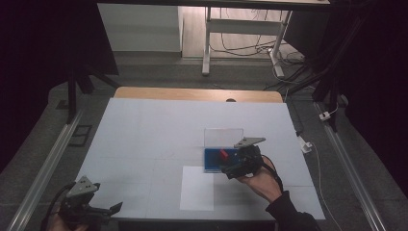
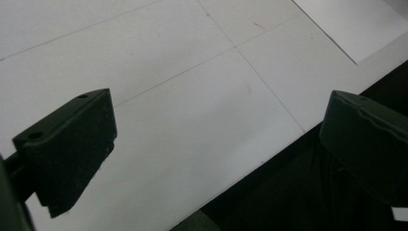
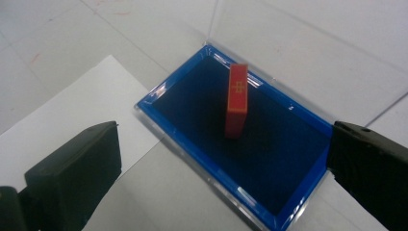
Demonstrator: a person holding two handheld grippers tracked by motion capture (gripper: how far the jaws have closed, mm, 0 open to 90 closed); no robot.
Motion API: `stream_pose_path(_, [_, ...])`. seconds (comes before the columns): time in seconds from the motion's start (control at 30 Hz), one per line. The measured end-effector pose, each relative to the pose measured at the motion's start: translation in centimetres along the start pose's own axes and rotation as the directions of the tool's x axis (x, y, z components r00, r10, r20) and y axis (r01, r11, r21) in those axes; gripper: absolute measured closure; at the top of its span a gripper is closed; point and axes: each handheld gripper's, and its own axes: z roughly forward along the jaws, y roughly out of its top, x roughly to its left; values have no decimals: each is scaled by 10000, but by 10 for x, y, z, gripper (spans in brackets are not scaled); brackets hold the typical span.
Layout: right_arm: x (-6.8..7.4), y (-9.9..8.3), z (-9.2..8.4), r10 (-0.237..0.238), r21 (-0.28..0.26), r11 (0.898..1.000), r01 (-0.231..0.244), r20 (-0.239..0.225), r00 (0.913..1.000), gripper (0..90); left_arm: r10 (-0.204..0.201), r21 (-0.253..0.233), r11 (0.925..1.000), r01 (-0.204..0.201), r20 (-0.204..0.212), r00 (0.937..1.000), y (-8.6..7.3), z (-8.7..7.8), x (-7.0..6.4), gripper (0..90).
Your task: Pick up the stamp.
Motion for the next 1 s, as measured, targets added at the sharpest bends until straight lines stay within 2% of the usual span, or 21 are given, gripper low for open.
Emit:
stream_pose_path(0.37, [-6,10,19,22,71,10000,-24,237,9997,0,26,19,10000,-26,-1,10000,0,0,0,0])
stream_pose_path(0.47, [-7,11,21,-122,52,9999,120,254,9996,38,30,24,10000,-30,2,10000,0,0,0,0])
stream_pose_path(0.57, [-7,14,23,-265,80,9996,264,191,9995,187,36,29,10000,-36,21,10000,0,0,0,0])
stream_pose_path(0.6, [-7,14,23,-265,80,9996,264,191,9995,187,39,32,10000,-39,21,10000,0,0,0,0])
stream_pose_path(0.63, [-7,17,24,-405,113,9991,403,144,9991,291,56,39,10000,-56,22,10000,0,0,0,0])
stream_pose_path(0.77, [-7,21,26,-477,310,9984,476,24,9989,472,63,44,10000,-63,19,10000,0,0,0,0])
stream_pose_path(0.9, [-8,22,30,-433,484,9979,431,32,9991,571,69,37,10000,-69,19,10000,0,0,0,0])
stream_pose_path(1.0, [-9,23,32,-377,591,9975,377,-18,9993,612,68,43,10000,-68,7,10000,0,0,-1,0])
